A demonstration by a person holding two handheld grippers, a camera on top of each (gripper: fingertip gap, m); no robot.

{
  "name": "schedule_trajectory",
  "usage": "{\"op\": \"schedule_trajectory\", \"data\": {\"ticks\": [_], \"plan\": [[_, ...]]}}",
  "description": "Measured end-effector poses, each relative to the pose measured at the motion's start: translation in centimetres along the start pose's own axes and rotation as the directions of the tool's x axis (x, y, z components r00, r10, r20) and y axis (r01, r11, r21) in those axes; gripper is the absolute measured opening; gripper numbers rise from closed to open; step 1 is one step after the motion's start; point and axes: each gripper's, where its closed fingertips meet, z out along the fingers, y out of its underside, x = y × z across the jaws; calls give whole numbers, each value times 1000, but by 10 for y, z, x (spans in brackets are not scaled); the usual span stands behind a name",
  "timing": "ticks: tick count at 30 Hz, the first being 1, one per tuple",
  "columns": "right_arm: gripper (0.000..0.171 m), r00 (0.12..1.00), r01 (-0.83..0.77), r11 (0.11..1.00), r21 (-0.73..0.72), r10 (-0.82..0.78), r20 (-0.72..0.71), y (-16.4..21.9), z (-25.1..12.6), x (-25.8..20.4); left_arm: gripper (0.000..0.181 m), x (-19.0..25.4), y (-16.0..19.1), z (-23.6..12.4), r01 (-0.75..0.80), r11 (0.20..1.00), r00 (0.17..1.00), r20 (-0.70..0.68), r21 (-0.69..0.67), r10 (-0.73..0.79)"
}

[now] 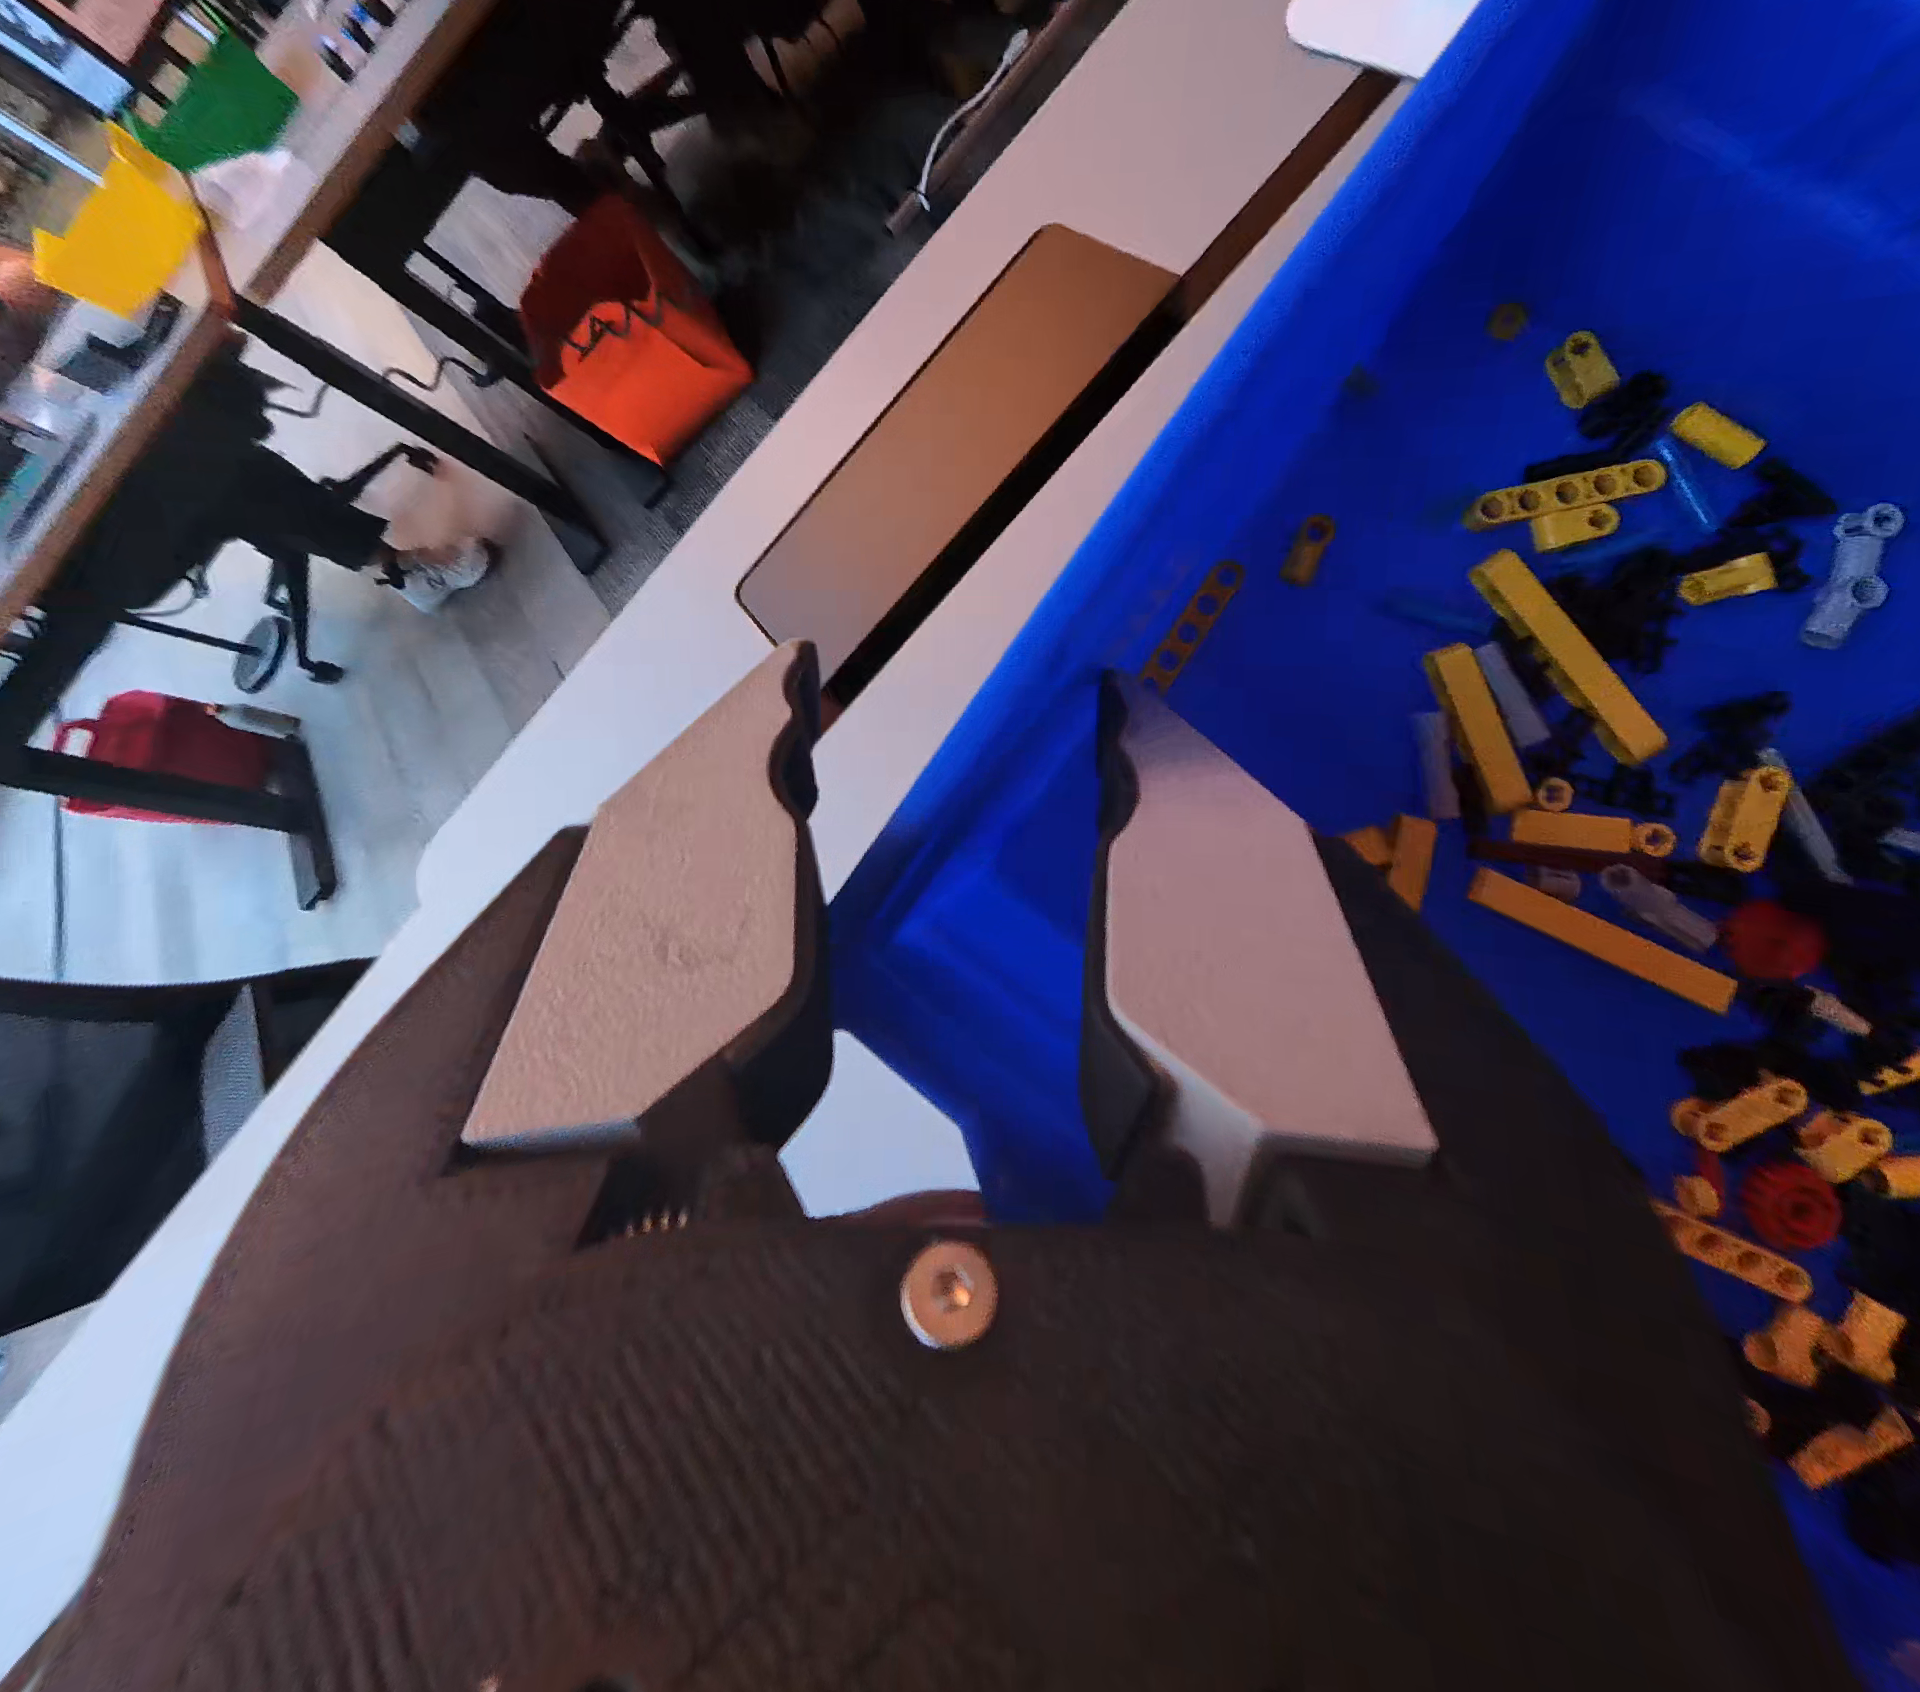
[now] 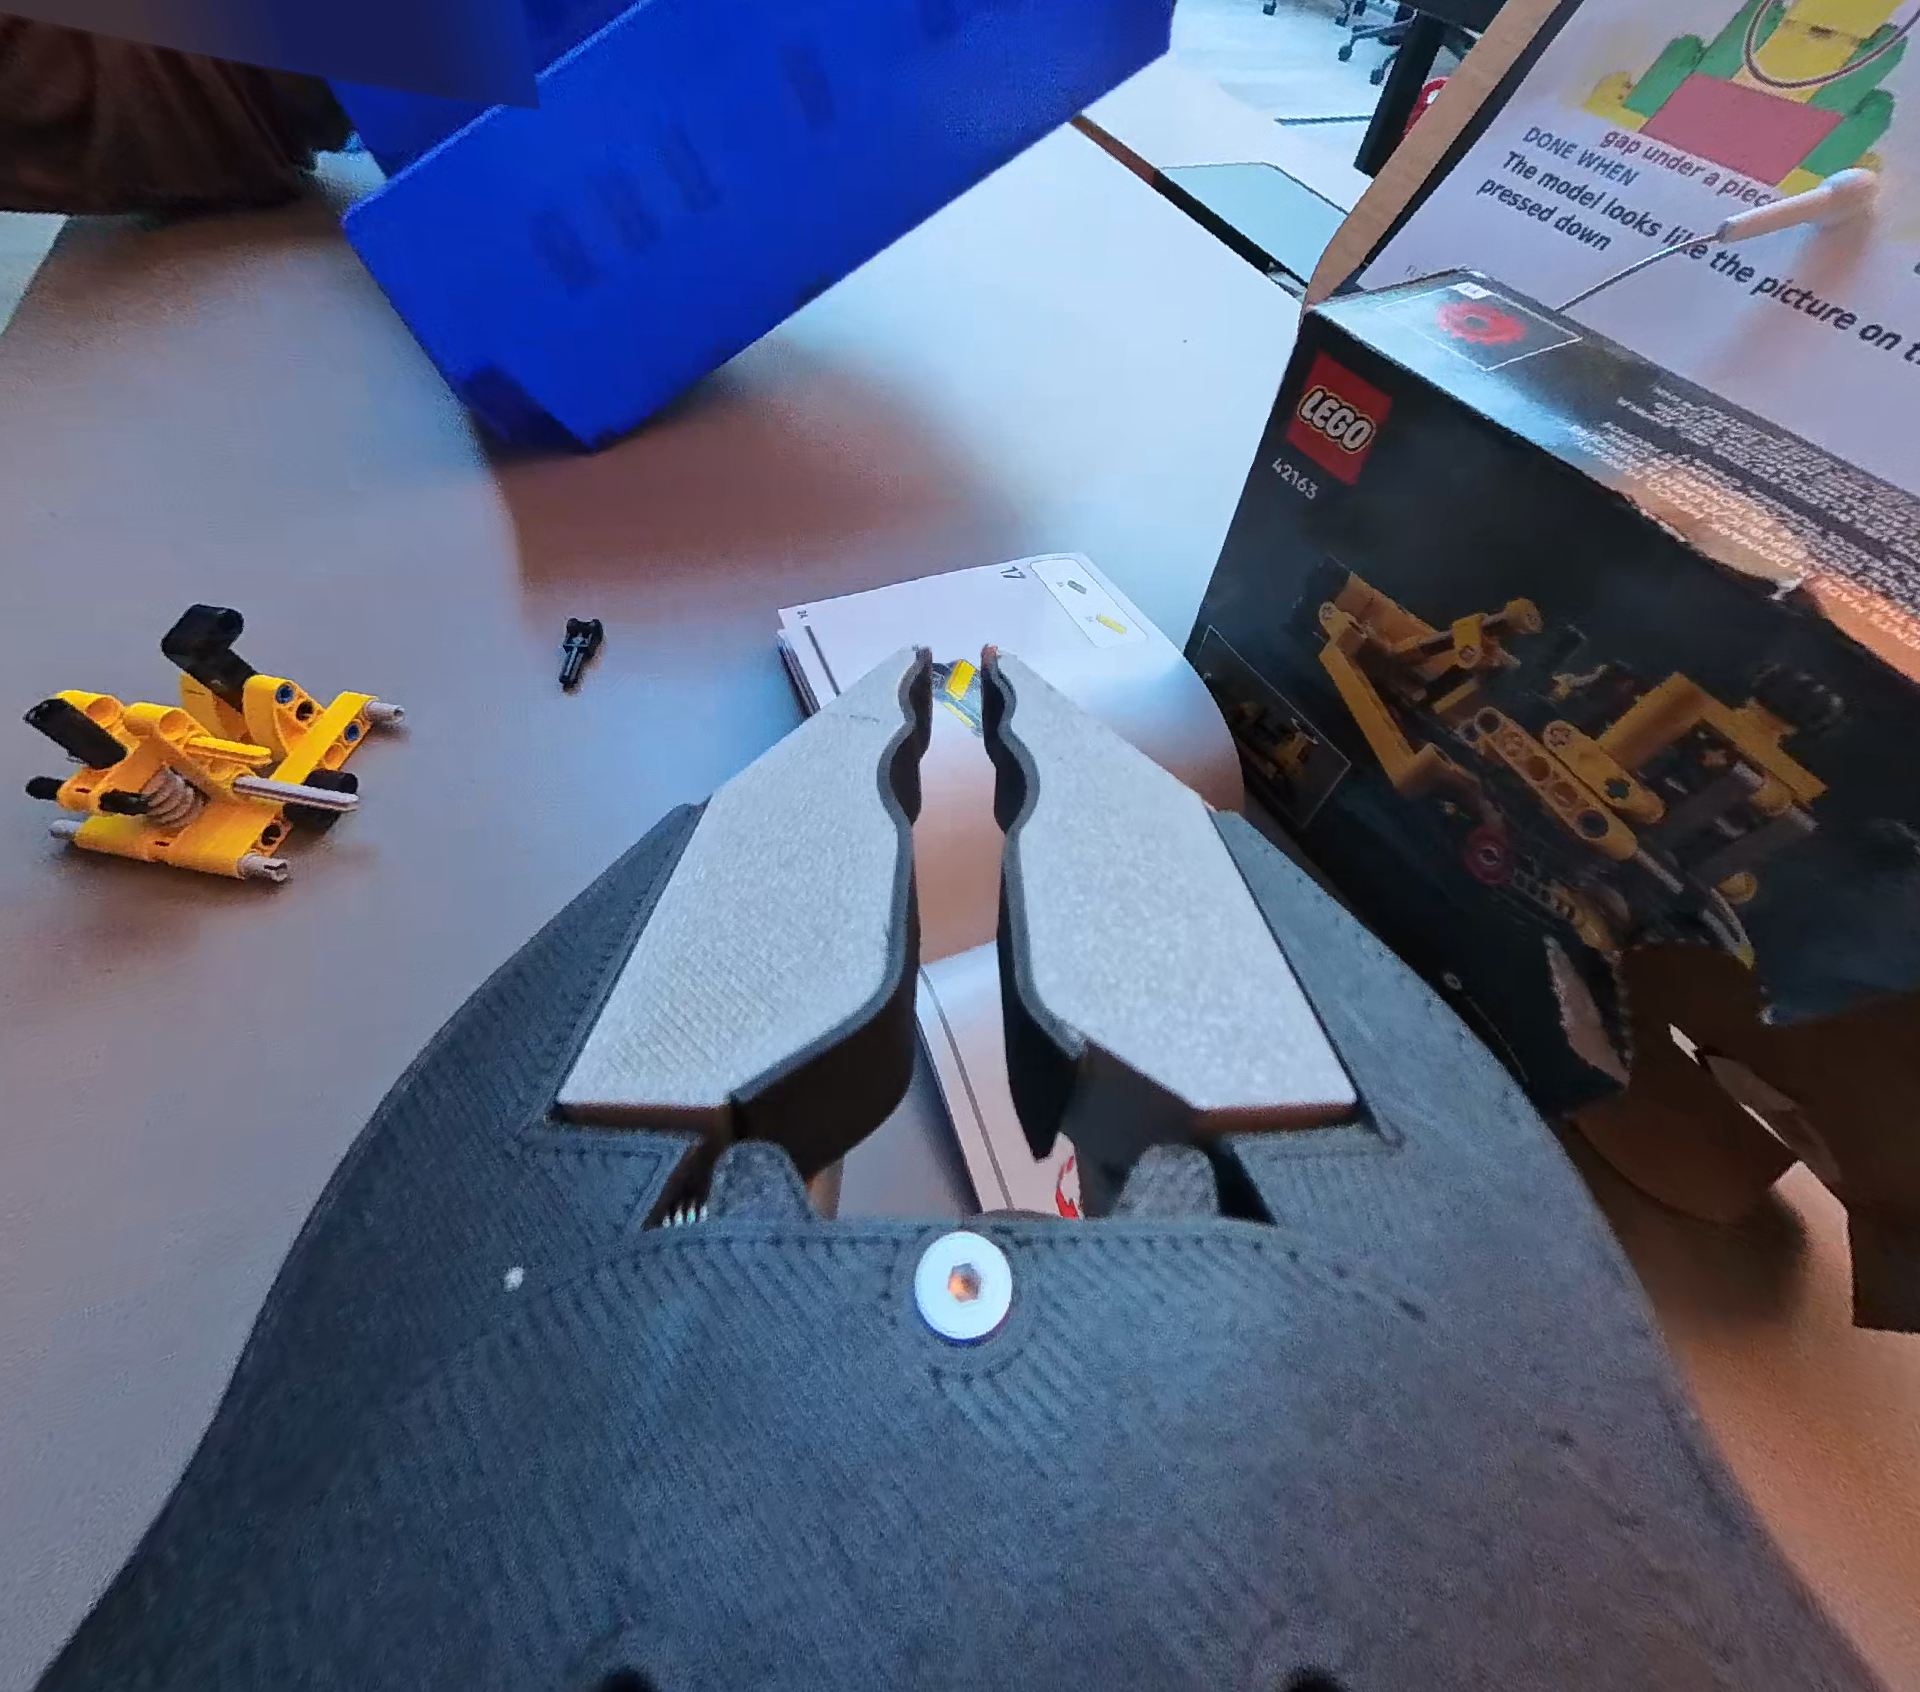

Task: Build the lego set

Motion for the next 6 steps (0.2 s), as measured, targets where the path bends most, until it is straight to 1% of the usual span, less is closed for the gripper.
{"op": "schedule_trajectory", "data": {"ticks": [1, 6], "plan": [[6, 1000, 0, 1000, -1, 0, 1, 0, 0, 0, 50, 1, -2, -1, -7, 1000, 1000, 6, 1, 7], [6, 1000, 9, 1000, -18, -9, 0, 3, 2, -2, 51, 1, 7, 9, 14, 1000, 1000, -13, -27, -14]]}}
